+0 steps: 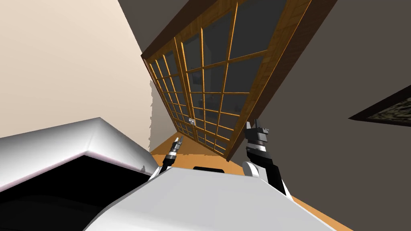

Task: Push the door open

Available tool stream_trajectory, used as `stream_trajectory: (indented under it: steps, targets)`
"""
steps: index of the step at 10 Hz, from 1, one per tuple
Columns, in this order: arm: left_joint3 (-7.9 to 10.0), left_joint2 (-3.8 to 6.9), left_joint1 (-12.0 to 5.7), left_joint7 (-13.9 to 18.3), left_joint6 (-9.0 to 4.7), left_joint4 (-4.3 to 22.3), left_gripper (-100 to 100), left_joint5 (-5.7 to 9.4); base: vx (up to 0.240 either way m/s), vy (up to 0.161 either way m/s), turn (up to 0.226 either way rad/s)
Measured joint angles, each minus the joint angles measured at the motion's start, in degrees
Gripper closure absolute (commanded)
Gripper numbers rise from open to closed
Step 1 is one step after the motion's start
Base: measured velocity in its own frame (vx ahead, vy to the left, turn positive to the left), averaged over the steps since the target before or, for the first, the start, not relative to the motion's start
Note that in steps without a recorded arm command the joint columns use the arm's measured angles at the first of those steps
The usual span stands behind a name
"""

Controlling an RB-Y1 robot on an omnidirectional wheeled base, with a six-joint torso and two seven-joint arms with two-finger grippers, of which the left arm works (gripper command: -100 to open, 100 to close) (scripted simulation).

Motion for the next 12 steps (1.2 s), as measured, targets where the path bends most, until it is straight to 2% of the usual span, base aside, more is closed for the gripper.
stream_trajectory:
  steps: [7,10,12]
  targets:
    - [0.81,1.20,-2.26,-7.4,-3.11,8.7,-100,-1.92,0.051,0.102,-0.131]
    - [1.14,1.85,-3.03,-10.2,-3.96,11.7,-100,-2.70,0.046,0.096,-0.127]
    - [1.37,2.08,-3.55,-12.2,-5.10,14.2,-100,-3.18,0.051,0.098,-0.122]
